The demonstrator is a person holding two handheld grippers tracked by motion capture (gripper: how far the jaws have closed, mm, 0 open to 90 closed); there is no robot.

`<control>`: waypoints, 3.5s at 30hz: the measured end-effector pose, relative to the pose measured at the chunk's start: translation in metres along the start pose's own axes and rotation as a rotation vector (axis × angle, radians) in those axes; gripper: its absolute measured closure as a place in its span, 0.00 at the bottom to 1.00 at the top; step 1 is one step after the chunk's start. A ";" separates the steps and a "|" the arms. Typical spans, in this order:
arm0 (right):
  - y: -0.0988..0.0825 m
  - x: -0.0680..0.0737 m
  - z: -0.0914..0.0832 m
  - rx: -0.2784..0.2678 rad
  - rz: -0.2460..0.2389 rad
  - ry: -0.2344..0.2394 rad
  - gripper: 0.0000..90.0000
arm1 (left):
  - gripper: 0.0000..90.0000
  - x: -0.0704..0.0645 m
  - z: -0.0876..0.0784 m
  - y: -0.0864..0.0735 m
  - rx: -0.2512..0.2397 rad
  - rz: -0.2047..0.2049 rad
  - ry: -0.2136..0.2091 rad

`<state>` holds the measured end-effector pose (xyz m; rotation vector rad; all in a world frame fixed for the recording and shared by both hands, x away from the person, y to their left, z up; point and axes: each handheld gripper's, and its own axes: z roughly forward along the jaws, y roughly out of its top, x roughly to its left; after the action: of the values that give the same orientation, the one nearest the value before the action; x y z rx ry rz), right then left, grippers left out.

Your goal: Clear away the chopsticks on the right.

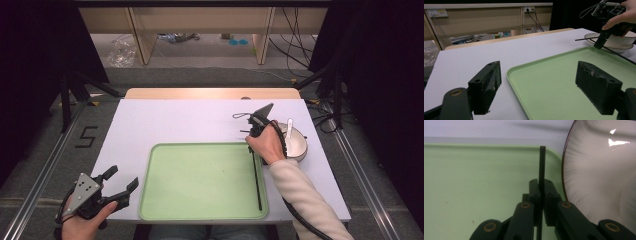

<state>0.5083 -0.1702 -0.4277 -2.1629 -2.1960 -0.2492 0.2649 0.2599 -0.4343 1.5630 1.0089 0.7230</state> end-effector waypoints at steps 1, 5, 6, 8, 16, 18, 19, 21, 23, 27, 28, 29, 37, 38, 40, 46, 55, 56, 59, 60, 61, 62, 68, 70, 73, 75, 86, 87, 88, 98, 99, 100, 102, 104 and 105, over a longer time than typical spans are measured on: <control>0.000 0.000 0.000 0.000 0.000 0.000 0.98 | 0.23 0.000 0.000 0.000 0.000 0.002 0.000; 0.000 0.000 0.003 0.007 0.000 -0.010 0.98 | 0.23 0.000 0.001 -0.001 0.004 -0.004 -0.005; 0.000 -0.001 0.005 0.018 -0.003 -0.016 0.98 | 0.23 0.000 0.000 0.000 0.002 -0.002 -0.003; 0.000 -0.001 0.006 0.022 -0.007 -0.021 0.98 | 0.23 0.000 0.000 0.000 0.002 -0.001 -0.002; 0.000 0.002 0.012 0.027 0.017 -0.046 0.98 | 0.23 0.000 0.001 -0.001 0.006 -0.004 -0.007; -0.001 0.000 0.014 0.030 -0.020 -0.055 0.97 | 0.23 0.000 0.000 -0.001 0.005 -0.004 -0.007; -0.001 0.002 0.014 0.034 0.001 -0.059 0.97 | 0.23 0.000 0.000 -0.001 0.005 -0.003 -0.007; -0.001 0.003 0.014 0.032 0.011 -0.063 0.97 | 0.23 0.000 0.000 -0.001 0.005 -0.004 -0.008; -0.001 0.005 0.012 0.022 0.006 -0.073 0.97 | 0.23 0.001 0.000 -0.001 0.005 -0.004 -0.007; -0.001 0.006 0.009 0.000 -0.006 -0.071 0.95 | 0.23 0.000 0.000 -0.001 0.008 -0.001 -0.007; -0.002 0.005 0.010 -0.007 -0.041 -0.086 0.95 | 0.23 0.000 0.000 -0.001 0.008 -0.001 -0.007; -0.003 0.004 0.008 0.001 -0.062 -0.100 0.94 | 0.23 0.000 0.000 -0.001 0.008 -0.002 -0.007; -0.003 0.009 -0.021 -0.184 -0.166 -0.060 0.87 | 0.23 0.000 0.001 -0.001 0.007 -0.004 -0.008; -0.003 0.009 -0.027 -0.214 -0.237 -0.070 0.85 | 0.23 0.000 0.001 -0.001 0.009 -0.002 -0.008; 0.000 0.008 -0.036 -0.320 -0.436 -0.091 0.80 | 0.23 0.000 0.001 -0.001 0.008 -0.002 -0.006; 0.017 0.008 -0.036 -0.355 -1.135 -0.330 0.68 | 0.23 0.001 0.001 -0.001 0.009 -0.005 -0.004; 0.033 0.014 -0.009 -0.189 -1.314 -0.342 0.74 | 0.23 0.001 0.001 -0.001 0.008 -0.007 -0.007; 0.033 0.014 -0.006 -0.177 -1.307 -0.324 0.74 | 0.23 0.001 0.001 -0.001 0.008 -0.008 -0.007; 0.037 0.013 0.001 -0.157 -1.310 -0.326 0.75 | 0.23 0.001 0.001 -0.001 0.007 -0.007 -0.007; 0.037 0.013 0.001 -0.157 -1.310 -0.326 0.75 | 0.23 0.001 0.001 -0.001 0.008 -0.008 -0.008; 0.038 0.013 0.002 -0.154 -1.308 -0.327 0.76 | 0.23 0.001 0.001 -0.001 0.008 -0.008 -0.007; 0.039 0.013 0.004 -0.144 -1.302 -0.333 0.76 | 0.23 0.001 0.001 -0.001 0.008 -0.009 -0.007; 0.045 0.010 0.012 -0.140 -1.276 -0.337 0.79 | 0.23 0.001 0.002 -0.002 0.003 -0.009 -0.010; 0.047 0.009 0.015 -0.136 -1.285 -0.344 0.82 | 0.23 0.001 0.001 -0.001 0.007 -0.012 -0.007; 0.046 0.008 0.018 -0.138 -1.276 -0.322 0.91 | 0.23 0.001 0.002 -0.002 0.003 -0.011 -0.011; 0.046 0.007 0.017 -0.161 -1.288 -0.326 0.95 | 0.23 0.001 0.002 -0.001 0.008 -0.011 -0.008; 0.039 0.013 0.005 -0.268 -1.387 -0.423 0.98 | 0.23 0.001 0.001 -0.001 0.009 -0.008 -0.004; 0.039 0.014 0.002 -0.281 -1.386 -0.429 0.98 | 0.23 0.001 0.001 -0.001 0.008 -0.008 -0.004; 0.039 0.014 0.000 -0.298 -1.387 -0.432 0.98 | 0.23 0.001 0.001 -0.001 0.008 -0.008 -0.004; 0.037 0.016 -0.031 -0.451 -1.361 -0.452 0.98 | 0.23 0.001 0.001 -0.001 0.009 -0.008 -0.003; 0.037 0.016 -0.034 -0.471 -1.359 -0.450 0.98 | 0.23 0.001 0.001 -0.001 0.007 -0.009 -0.002; 0.037 0.016 -0.037 -0.485 -1.349 -0.448 0.98 | 0.23 0.001 0.001 -0.001 0.008 -0.008 -0.001; 0.037 0.015 -0.043 -0.517 -1.336 -0.437 0.98 | 0.23 0.001 0.001 -0.001 0.008 -0.007 -0.003; 0.036 0.014 -0.047 -0.542 -1.320 -0.421 0.98 | 0.23 0.001 0.001 -0.001 0.007 -0.008 -0.002; 0.035 0.014 -0.049 -0.557 -1.312 -0.409 0.98 | 0.23 0.001 0.001 -0.001 0.009 -0.007 -0.001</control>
<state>0.5395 -0.1632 -0.3748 -0.4605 -3.7734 -0.5051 0.2659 0.2602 -0.4356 1.5664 1.0174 0.7135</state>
